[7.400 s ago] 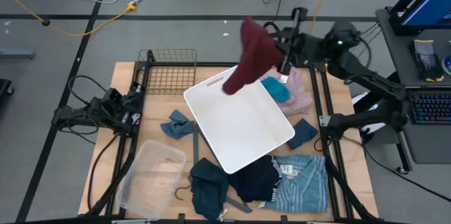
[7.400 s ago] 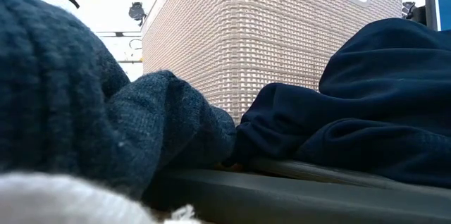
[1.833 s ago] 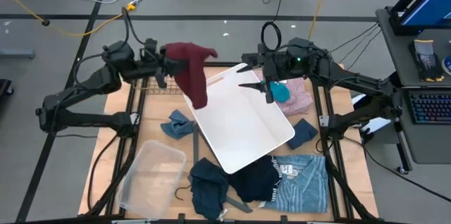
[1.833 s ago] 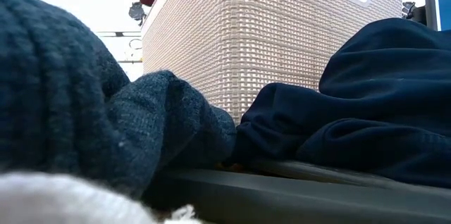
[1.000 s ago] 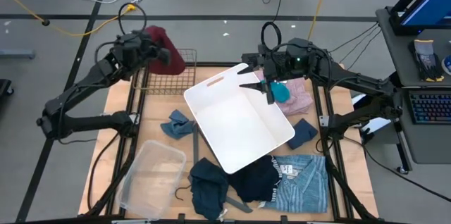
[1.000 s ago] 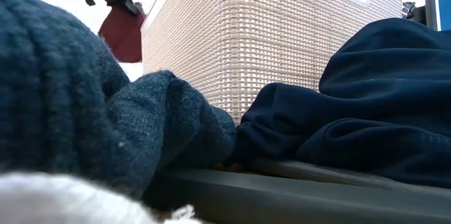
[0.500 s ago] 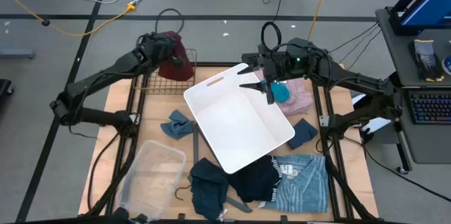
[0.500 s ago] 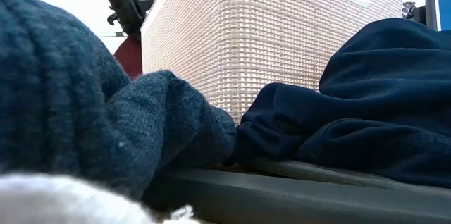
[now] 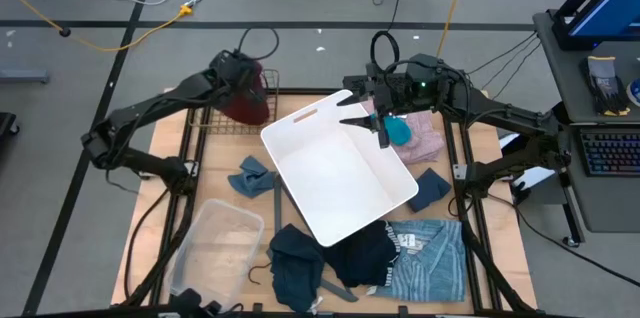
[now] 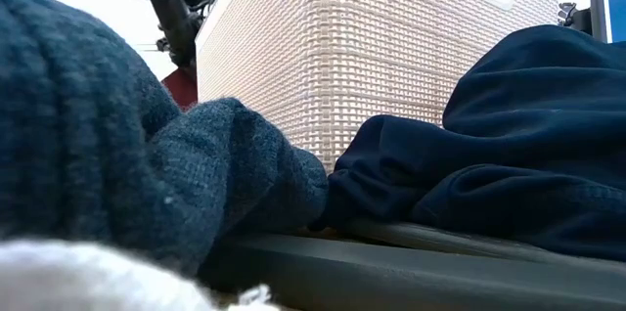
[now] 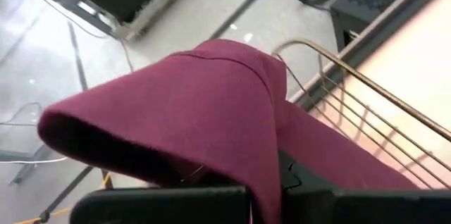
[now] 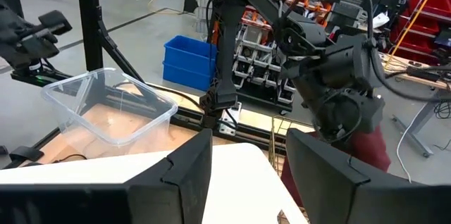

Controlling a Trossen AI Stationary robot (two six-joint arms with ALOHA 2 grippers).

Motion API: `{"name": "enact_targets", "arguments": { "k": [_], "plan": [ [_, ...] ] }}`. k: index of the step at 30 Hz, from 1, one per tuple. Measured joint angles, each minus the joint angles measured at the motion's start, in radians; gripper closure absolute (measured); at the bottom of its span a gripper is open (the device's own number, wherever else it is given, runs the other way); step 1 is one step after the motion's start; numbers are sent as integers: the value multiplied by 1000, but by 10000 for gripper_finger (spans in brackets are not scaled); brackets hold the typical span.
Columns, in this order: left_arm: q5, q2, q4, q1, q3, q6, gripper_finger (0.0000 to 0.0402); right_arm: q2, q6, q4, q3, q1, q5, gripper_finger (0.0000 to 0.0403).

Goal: Pick & Place Cloths
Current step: Put the red underwear into the mesh basket

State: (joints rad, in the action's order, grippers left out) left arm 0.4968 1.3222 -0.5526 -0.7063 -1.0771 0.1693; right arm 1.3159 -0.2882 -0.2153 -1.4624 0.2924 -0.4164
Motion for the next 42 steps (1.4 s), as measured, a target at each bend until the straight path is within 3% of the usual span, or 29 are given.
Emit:
{"name": "enact_targets", "arguments": {
  "k": [9, 19, 30, 42],
  "plan": [
    [-157, 45, -85, 0, 0, -67, 402, 0, 0, 0, 0, 0, 0, 229],
    [-234, 102, -186, -28, 1, -144, 402, 0, 0, 0, 0, 0, -1, 231],
    [-325, 171, -176, -48, 1, -149, 400, 0, 19, 1, 0, 0, -3, 231],
    [-440, 177, -138, -64, 1, -157, 350, 0, 18, 1, 0, 0, -4, 226]
  ]
}}
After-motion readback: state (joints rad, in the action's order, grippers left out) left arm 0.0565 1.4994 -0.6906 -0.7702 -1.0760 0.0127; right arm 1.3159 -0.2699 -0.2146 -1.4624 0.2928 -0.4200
